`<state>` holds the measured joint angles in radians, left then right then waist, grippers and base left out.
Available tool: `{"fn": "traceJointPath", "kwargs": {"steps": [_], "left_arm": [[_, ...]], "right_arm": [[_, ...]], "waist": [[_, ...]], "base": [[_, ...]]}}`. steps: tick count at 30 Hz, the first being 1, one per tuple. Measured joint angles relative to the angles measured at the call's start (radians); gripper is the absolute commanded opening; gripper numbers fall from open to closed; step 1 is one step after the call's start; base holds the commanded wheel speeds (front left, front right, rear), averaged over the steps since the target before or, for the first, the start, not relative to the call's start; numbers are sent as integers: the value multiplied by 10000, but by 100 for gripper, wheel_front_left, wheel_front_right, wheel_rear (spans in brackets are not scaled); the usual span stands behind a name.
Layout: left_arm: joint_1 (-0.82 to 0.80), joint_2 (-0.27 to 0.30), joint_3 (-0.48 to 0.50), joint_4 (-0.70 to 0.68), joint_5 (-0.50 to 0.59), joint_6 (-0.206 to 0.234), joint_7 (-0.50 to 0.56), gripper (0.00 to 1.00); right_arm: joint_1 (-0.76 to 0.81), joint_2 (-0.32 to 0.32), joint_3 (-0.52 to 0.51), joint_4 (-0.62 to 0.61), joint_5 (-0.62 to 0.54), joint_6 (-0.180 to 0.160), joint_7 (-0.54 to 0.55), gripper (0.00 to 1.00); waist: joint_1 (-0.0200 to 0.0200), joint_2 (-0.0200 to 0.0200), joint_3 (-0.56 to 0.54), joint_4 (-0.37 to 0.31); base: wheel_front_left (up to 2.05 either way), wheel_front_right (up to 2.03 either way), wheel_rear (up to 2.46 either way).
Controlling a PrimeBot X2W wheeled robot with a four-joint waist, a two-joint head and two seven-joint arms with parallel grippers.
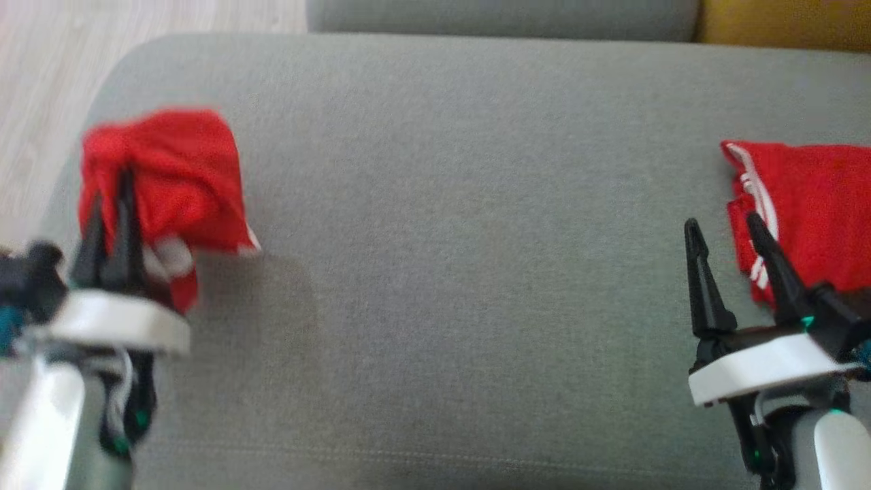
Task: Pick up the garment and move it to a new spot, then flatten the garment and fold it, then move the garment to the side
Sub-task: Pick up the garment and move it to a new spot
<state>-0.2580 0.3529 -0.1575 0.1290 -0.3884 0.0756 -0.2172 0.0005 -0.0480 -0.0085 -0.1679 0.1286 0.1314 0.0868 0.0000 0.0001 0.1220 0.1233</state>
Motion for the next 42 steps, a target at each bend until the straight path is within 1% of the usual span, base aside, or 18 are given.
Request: {"fn": "traceJointPath", "kwargs": {"steps": [4, 6, 9, 12, 14, 17, 20, 23, 24, 25, 31, 35, 36, 37, 38, 42], "left_arm": [[1811, -65, -65, -1739, -4, 560, 606, 0], [2424, -144, -213, -2372, -15, 736, 861, 0], [2898, -199, -462, -2949, -19, 757, 1118, 0], [2963, -407, -871, -3164, -15, 815, 1233, 0], [2902, -504, -1099, -3122, -15, 700, 1231, 0], [2412, -734, -1517, -2719, -13, 433, 1160, 0], [1530, -1026, -1969, -2245, 56, 73, 989, 0], [618, -1444, -2336, -1691, 81, -213, 848, 0], [111, -1693, -2577, -1221, 82, -430, 803, 0], [-99, -1789, -2692, -957, 84, -539, 796, 0], [-895, -2130, -3499, 1060, 314, -993, 836, 0], [-1164, -2297, -3912, 2048, 470, -1254, 834, 0], [-1211, -2318, -3975, 2205, 470, -1302, 815, 26], [-1251, -2328, -4040, 2324, 485, -1317, 736, 94], [-1298, -2336, -4121, 2412, 539, -1352, 681, 100], [-1363, -2395, -4232, 2479, 562, -1386, 408, 100]], "right_arm": [[204, 8, 31, 17, 52, 2, -2, 100], [288, 12, 44, 15, 52, 2, 0, 100], [382, 13, 38, 10, 52, 2, 12, 100], [380, 15, 59, -38, 180, 0, 13, 100], [379, 15, 86, -75, 217, 0, 13, 100], [357, 17, 174, -98, 316, 2, 13, 100], [309, 19, 224, -98, 395, 0, 4, 100], [265, 19, 324, -86, 479, 0, -59, 100], [177, 19, 385, -75, 481, 0, -111, 100], [102, 21, 395, -67, 495, 2, -159, 100], [-228, 21, 424, 54, 675, 0, -426, 100], [-247, 21, 389, 198, 756, 0, -531, 100], [-250, 21, 364, 211, 754, 2, -556, 100], [-264, 21, 349, 240, 756, 0, -600, 100], [-281, 21, 328, 278, 754, 0, -606, 100], [-306, 23, 322, 374, 752, 2, -606, 100]], "waist": [[0, 0, -377, -314], [0, 0, -510, -487], [0, 0, -626, -740], [0, 0, -650, -1113], [0, 0, -600, -1322], [0, 0, -455, -1665], [0, 0, -239, -2055], [0, 0, 19, -2474], [0, 0, 217, -2765], [0, 0, 331, -2893], [0, 0, 1017, -3584], [0, 0, 1373, -3850], [0, 0, 1432, -3874], [0, -1, 1470, -3871], [0, -1, 1483, -3834], [0, 0, 1436, -3616]], "base": [[0, 0, 0], [0, 0, 0], [0, 0, 0], [0, 0, 0], [0, 0, 0], [0, 0, 0], [0, 0, 0], [0, 0, 0], [0, 0, 0], [0, 0, 0], [0, 0, 0], [0, 0, 0], [0, 0, 0], [0, 0, 0], [0, 0, 0], [0, 0, 0]]}}
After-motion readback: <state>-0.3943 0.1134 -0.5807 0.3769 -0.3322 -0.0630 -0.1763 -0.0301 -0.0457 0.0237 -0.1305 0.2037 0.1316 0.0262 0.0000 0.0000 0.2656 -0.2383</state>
